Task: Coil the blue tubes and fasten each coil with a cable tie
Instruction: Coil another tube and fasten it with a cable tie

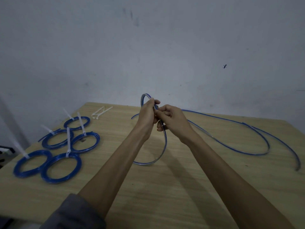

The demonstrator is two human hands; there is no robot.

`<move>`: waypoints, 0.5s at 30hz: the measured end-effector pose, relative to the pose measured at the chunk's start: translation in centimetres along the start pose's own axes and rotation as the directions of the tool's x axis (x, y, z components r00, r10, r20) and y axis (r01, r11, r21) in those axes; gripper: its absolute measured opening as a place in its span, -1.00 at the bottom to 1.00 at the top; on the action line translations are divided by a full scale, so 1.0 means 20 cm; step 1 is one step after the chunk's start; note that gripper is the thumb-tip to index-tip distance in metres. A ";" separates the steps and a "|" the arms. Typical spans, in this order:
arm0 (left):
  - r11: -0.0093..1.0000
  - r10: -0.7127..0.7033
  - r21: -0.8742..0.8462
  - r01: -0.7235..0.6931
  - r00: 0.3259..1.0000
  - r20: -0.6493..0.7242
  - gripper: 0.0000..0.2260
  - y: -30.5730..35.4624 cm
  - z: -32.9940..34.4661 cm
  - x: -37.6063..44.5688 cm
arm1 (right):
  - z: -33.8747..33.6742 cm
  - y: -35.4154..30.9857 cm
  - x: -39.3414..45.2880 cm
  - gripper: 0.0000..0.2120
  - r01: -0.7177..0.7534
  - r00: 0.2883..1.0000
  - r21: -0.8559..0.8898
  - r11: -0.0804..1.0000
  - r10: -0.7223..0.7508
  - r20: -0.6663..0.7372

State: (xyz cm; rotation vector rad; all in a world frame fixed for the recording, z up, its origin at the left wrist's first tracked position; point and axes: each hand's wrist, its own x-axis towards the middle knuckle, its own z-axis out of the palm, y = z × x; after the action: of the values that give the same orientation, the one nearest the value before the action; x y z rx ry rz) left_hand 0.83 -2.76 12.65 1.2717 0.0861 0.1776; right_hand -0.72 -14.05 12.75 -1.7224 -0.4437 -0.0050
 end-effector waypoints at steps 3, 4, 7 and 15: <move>0.973 -0.030 -0.229 0.038 0.999 0.037 -0.69 0.06 -0.01 0.03 | 0.01 -0.02 -0.05 -0.72 -0.011 0.993 0.020 1.000 0.009 0.121; 0.949 -0.021 -0.311 0.043 0.997 0.072 -0.68 0.09 -0.03 0.04 | 0.00 -0.03 -0.06 -0.72 -0.021 0.987 0.029 0.999 0.016 0.159; 0.903 0.019 -0.426 0.055 0.986 0.167 -0.68 0.17 -0.08 0.03 | -0.04 -0.05 -0.06 -0.72 -0.003 0.972 -0.050 0.999 0.015 0.236; 0.912 0.087 -0.399 0.097 0.903 0.420 -0.72 0.27 -0.17 -0.02 | -0.15 -0.08 -0.02 -0.56 0.165 0.965 -0.572 0.804 -0.013 0.261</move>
State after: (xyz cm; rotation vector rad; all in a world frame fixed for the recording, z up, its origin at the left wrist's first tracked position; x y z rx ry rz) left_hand -0.61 1.86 16.84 0.8601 -0.3176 -0.0935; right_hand -0.90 -16.75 14.69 -2.3320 -0.7690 0.0017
